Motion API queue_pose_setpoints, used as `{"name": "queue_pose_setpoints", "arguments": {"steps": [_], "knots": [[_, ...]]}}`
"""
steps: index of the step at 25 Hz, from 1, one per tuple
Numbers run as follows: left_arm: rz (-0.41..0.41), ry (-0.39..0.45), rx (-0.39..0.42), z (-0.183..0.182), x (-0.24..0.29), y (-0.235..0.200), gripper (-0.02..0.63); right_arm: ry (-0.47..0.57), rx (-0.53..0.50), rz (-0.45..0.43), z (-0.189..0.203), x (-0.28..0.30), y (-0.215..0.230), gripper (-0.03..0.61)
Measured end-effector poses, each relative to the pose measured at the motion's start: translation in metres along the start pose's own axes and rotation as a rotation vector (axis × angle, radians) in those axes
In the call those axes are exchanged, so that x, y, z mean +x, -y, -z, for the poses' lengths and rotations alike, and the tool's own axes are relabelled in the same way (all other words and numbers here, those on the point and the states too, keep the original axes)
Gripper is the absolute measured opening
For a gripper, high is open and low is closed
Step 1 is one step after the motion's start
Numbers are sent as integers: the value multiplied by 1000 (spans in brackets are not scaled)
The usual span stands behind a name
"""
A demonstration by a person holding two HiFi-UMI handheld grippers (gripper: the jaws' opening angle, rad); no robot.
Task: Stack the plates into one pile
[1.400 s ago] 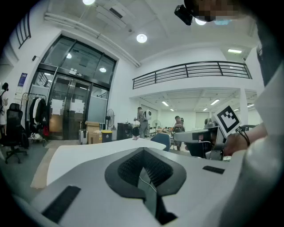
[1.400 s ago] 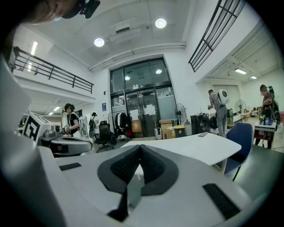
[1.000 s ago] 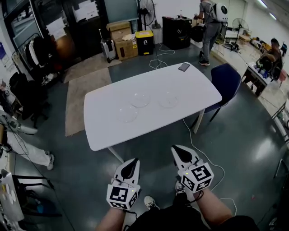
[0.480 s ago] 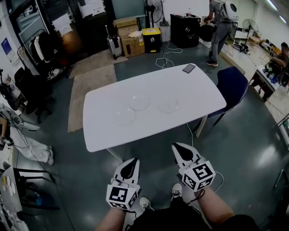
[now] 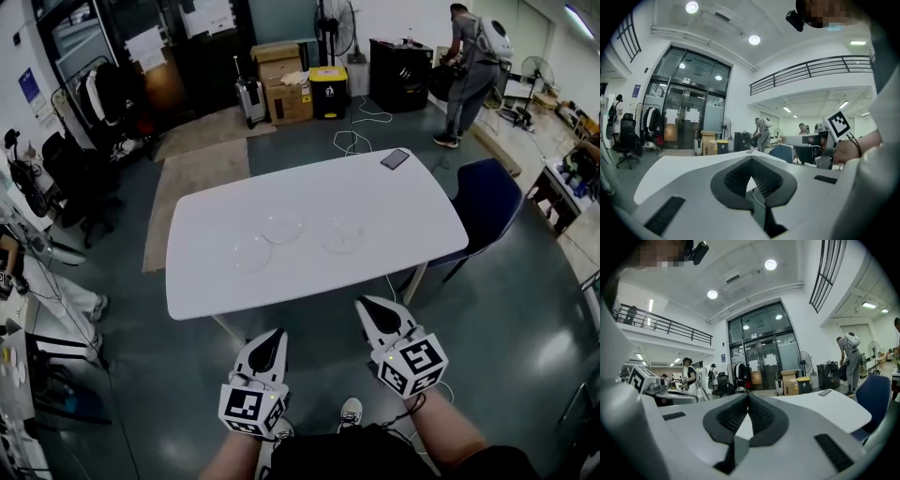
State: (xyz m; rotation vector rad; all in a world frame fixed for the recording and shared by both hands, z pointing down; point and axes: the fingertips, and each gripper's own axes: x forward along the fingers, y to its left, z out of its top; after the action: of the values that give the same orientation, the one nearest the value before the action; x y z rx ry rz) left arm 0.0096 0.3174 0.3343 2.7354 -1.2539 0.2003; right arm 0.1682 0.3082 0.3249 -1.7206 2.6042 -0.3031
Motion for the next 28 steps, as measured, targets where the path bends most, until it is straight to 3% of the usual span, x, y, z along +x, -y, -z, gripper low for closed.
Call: {"name": "queue_pose_setpoints", "arguments": {"steps": [15, 28], "knots": [[-7, 8, 13, -13, 46, 31, 17, 28, 5, -20, -18, -5, 55, 17], [96, 2, 14, -19, 97, -28, 17, 22, 15, 85, -22, 55, 71, 17]]}}
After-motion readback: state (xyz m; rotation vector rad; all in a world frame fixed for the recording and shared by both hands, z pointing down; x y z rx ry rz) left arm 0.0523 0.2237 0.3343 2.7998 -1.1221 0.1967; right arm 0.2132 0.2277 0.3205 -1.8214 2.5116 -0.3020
